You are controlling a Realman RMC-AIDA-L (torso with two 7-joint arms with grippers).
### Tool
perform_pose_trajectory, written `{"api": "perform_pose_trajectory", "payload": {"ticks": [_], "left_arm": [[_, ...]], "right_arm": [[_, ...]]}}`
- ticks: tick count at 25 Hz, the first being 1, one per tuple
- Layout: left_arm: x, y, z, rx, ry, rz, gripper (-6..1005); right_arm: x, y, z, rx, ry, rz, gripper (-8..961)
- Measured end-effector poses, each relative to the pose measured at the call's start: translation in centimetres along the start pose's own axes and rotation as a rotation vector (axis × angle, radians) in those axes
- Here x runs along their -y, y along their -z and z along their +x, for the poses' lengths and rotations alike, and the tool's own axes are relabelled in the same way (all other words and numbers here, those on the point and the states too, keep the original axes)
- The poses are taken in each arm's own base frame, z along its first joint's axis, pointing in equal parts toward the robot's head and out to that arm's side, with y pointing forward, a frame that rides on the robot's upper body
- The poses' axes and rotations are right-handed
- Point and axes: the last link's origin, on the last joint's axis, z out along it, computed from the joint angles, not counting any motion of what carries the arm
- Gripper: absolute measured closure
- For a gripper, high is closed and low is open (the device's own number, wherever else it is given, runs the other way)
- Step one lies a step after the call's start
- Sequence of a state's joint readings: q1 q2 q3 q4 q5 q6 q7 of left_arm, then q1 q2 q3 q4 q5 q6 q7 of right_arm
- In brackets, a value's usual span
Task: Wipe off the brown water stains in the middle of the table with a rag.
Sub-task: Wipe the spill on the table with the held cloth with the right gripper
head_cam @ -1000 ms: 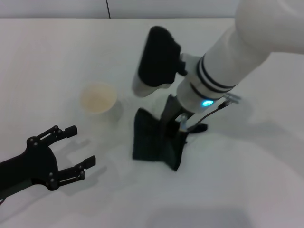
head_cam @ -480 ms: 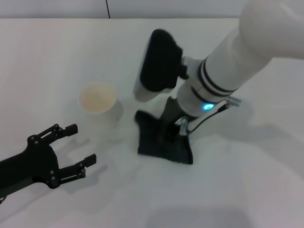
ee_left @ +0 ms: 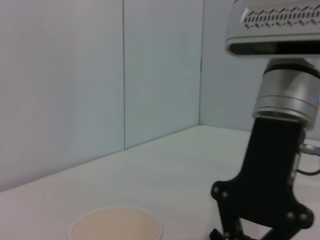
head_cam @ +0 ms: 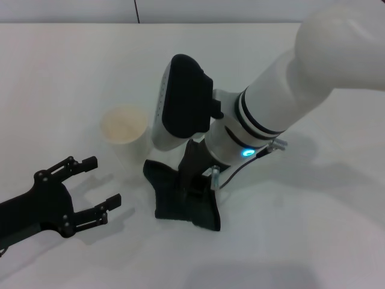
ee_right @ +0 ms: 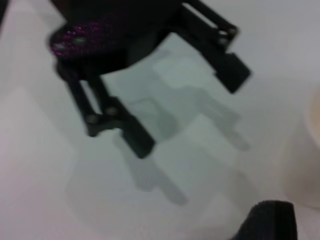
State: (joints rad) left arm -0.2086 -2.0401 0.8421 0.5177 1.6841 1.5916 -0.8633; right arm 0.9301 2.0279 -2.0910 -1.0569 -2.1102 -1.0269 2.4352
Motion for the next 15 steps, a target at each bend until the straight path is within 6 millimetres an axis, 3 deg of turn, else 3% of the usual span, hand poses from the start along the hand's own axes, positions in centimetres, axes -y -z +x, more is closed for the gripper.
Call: {"api": "perform_pose_trajectory", "payload": {"ticks": [10,15], "left_arm": [[0.0,0.0,0.0,0.002,0.002,0.002,131],[0.0,-0.1,0.0,0.000,0.001,0.001,131]], "right_arm": [[3.9,1.4,2.4,-0.047,-0.015,0.159,891],[4.2,1.4,3.0,-0.059,-0.028,0.170,888]]}}
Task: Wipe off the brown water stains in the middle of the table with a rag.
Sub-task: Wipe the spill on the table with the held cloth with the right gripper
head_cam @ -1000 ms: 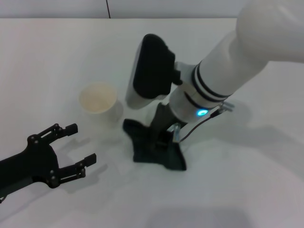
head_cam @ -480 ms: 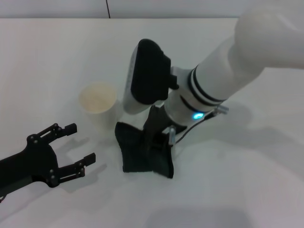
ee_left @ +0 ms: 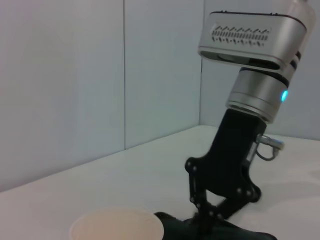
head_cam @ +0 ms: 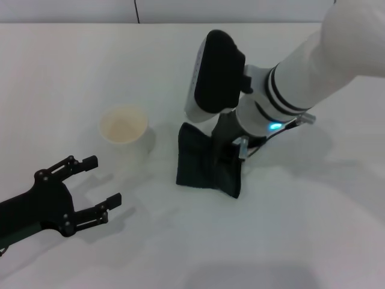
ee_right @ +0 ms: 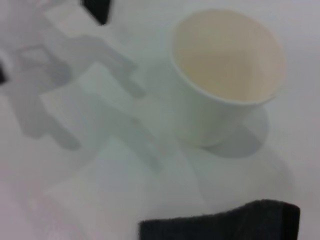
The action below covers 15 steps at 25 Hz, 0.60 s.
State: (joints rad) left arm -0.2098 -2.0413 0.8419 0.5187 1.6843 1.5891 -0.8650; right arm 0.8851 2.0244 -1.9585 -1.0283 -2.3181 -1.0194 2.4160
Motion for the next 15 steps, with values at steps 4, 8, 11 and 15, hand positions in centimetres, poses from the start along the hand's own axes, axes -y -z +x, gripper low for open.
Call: {"api": "perform_pose_trajectory", "payload": {"ticks": [4,8,11,15], "left_arm": [[0.1,-0.1,0.1,-0.003,-0.005,0.001,131],[0.2,-0.2,0.3,-0.006,-0.009,-0.001,131],[0.3,-0.3,0.3,-0.007,-0.010,-0.003,131],[0.3,-0.4,0.4,-0.009,-0.011,-0.004,131]], "right_arm": [[-1.9,-0.3,-0.8,0.011,0.038,-0.051,886],[-4.8,-0.6,-2.4,0.060,0.073,-0.145,884],[-5.9,-0.9,-3.0,0.086,0.097,-0.167,882],[-5.7,-1.5,-2.8,0.092,0.104,-0.145,880]]}}
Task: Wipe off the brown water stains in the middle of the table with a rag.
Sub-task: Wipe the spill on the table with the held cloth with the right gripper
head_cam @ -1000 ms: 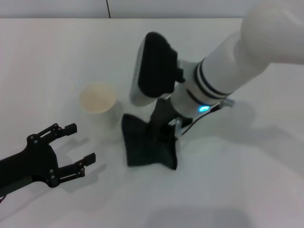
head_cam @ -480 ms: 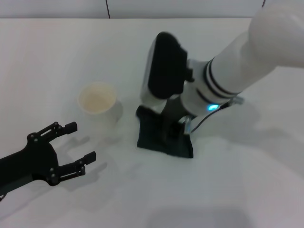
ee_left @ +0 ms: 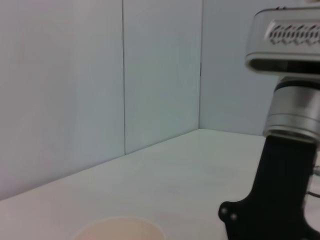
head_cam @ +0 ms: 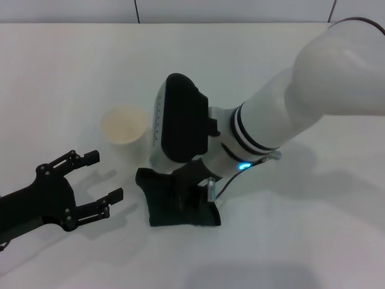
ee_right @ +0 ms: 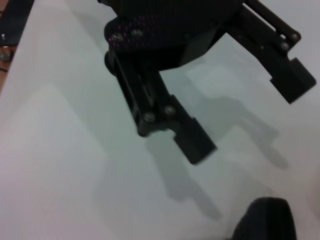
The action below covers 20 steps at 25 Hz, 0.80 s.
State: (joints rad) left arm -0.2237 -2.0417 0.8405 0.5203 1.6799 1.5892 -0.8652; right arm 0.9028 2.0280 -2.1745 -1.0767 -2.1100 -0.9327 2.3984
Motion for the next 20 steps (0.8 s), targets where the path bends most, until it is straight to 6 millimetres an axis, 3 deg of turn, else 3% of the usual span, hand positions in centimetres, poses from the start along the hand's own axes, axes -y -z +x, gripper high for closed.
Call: {"api": "perform_pose_trajectory", "payload": {"ticks": [9,17,20], "left_arm": [[0.0,-0.1,0.0,-0.001,0.001,-0.001,131],[0.2,0.0,0.1,-0.016,0.007,0.021,132],[0.1,-0.1,0.1,-0.018,0.008,0.019,132]], "right_arm": [[3.4,1.4,2.6,0.010,-0.056,0.093,875],[2.3,3.3,4.6,0.071,-0.040,0.050,871],[1.9,4.5,6.5,0.084,-0.058,0.029,869]]}}
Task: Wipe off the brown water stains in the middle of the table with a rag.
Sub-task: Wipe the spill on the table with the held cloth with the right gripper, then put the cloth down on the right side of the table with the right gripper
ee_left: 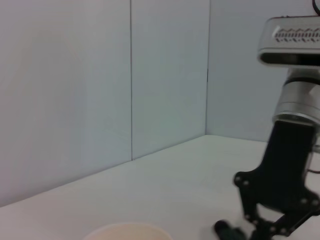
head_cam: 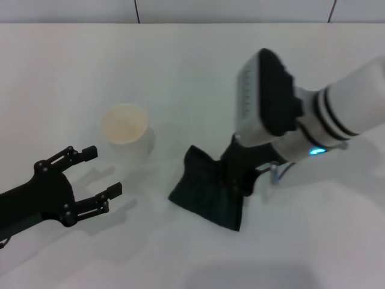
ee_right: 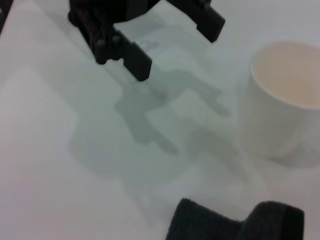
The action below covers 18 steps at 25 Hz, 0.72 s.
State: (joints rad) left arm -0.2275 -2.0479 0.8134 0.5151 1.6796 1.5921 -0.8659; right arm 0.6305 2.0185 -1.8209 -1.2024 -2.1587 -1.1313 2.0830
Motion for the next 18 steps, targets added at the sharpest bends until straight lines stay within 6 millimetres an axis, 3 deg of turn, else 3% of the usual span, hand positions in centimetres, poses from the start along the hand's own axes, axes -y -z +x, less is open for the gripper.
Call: {"api": "perform_pose_trajectory", "payload": {"ticks": [10,14,18], "left_arm": [[0.4,-0.5,0.5,-0.017,-0.007,0.004,132],[0.6,-0.6,0.7,-0.022,-0.005,0.003,132],[0.6,-0.7,0.7,-0.025,-0.004,0.005,132]], "right_arm": [[0.6,5.9,7.7,0.055,-0.142,0.037,864],[0.8,7.2,9.3,0.071,-0.169,0.048,861],[0.7,7.0,9.8,0.065,-0.176,0.040,859]]}}
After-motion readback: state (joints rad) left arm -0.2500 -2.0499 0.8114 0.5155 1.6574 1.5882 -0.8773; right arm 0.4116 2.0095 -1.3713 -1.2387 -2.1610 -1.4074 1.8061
